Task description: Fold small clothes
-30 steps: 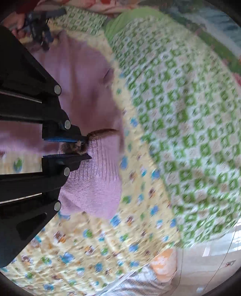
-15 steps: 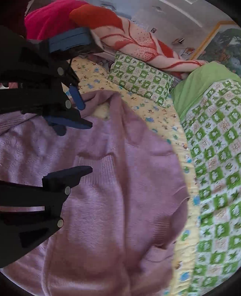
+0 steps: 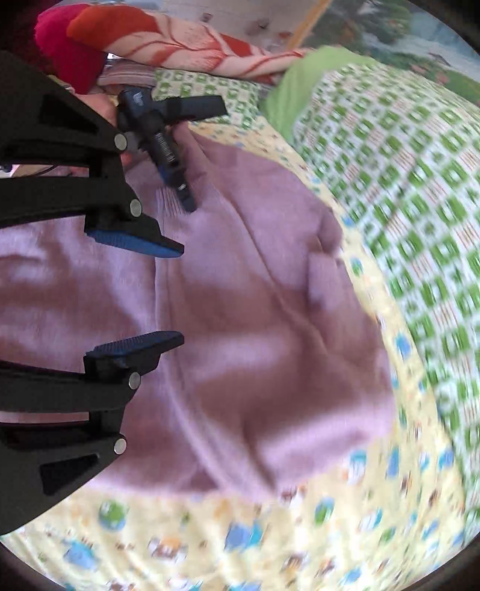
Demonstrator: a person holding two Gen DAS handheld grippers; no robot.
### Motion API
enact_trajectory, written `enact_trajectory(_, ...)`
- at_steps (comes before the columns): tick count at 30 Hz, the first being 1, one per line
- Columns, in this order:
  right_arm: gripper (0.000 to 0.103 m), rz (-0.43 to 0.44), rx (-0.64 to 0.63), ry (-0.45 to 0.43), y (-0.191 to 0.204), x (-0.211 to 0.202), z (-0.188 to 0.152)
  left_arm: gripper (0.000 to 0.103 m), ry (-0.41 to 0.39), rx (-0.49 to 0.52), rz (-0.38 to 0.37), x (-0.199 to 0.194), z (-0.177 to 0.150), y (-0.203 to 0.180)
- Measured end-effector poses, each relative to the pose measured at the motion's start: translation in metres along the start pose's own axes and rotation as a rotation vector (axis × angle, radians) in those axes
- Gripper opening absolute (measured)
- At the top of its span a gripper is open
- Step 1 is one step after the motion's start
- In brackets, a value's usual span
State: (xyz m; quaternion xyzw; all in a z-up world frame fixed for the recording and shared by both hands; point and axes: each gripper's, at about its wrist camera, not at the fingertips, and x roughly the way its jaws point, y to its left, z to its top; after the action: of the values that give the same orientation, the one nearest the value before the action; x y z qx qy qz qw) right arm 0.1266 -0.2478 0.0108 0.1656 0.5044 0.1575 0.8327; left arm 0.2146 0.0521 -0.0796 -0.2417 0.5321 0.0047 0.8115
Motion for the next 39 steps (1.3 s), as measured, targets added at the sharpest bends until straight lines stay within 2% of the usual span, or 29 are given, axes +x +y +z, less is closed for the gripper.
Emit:
enact_trajectory(1,0.043,-0.005,0.016,-0.024,-0.006,-0.004,0.0,0.008,0.008,0.001,-0.036,-0.005,0.002,-0.004)
enact_trajectory(2,0.043,-0.016,0.031,-0.039,-0.012,-0.009,0.001,0.007,-0.028,0.009,-0.048,-0.021,0.003,-0.011)
enact_trajectory(4,0.043,-0.037,0.055,-0.072,-0.021,-0.017,0.004,0.007,-0.162,0.069,-0.088,-0.07,0.004,-0.024)
enact_trajectory(6,0.043,-0.063,0.074,-0.108,-0.029,-0.027,0.01,0.007,-0.258,0.105,-0.054,-0.099,0.002,-0.024)
enact_trajectory(7,0.044,-0.082,0.078,-0.125,-0.034,-0.031,0.012,0.007,-0.27,0.117,-0.014,-0.099,0.001,-0.016)
enact_trajectory(9,0.051,-0.117,0.089,-0.146,-0.042,-0.033,0.017,0.007,-0.208,0.099,0.048,-0.083,0.003,0.002)
enact_trajectory(10,0.052,-0.13,0.107,-0.152,-0.049,-0.032,0.019,0.007,-0.184,0.05,0.045,-0.077,0.003,0.019)
enact_trajectory(14,0.052,-0.149,0.136,-0.161,-0.064,-0.028,0.033,0.007,-0.211,-0.022,0.053,-0.077,-0.005,0.043)
enact_trajectory(19,0.052,-0.179,0.113,-0.166,-0.074,-0.016,0.062,0.007,-0.202,-0.019,0.089,-0.072,-0.009,0.056)
enact_trajectory(22,0.052,-0.157,0.104,-0.169,-0.082,-0.001,0.083,0.007,-0.198,-0.006,0.11,-0.066,-0.007,0.052)
enact_trajectory(25,0.062,-0.097,0.086,-0.136,-0.083,0.023,0.105,0.007,-0.192,-0.012,0.12,-0.066,-0.011,0.057)
enact_trajectory(27,0.062,-0.069,0.055,-0.12,-0.079,0.039,0.112,0.007,-0.191,-0.005,0.134,-0.064,-0.013,0.056)
enact_trajectory(28,0.061,-0.066,0.023,-0.121,-0.077,0.048,0.116,0.007,-0.191,0.0,0.139,-0.063,-0.012,0.056)
enact_trajectory(29,0.053,-0.069,-0.001,-0.113,-0.075,0.056,0.117,0.007,-0.187,0.005,0.143,-0.061,-0.011,0.055)
enact_trajectory(30,0.012,-0.065,-0.008,-0.091,-0.077,0.063,0.12,0.007,-0.183,0.007,0.143,-0.058,-0.009,0.053)
enact_trajectory(31,0.009,-0.048,0.012,-0.064,-0.081,0.067,0.124,0.007,-0.182,0.008,0.135,-0.057,-0.007,0.051)
enact_trajectory(32,0.009,-0.04,0.028,-0.077,-0.085,0.063,0.128,0.007,-0.184,0.017,0.116,-0.055,-0.004,0.045)
enact_trajectory(34,0.008,-0.04,0.014,-0.146,-0.088,0.041,0.139,0.006,-0.198,0.061,0.095,-0.05,0.004,0.025)
enact_trajectory(36,0.008,-0.045,0.007,-0.211,-0.092,0.017,0.154,0.006,-0.218,0.119,0.101,-0.044,0.012,0.002)
enact_trajectory(39,0.008,-0.083,-0.03,-0.226,-0.096,0.008,0.172,0.006,-0.234,0.171,0.122,-0.03,0.022,-0.016)
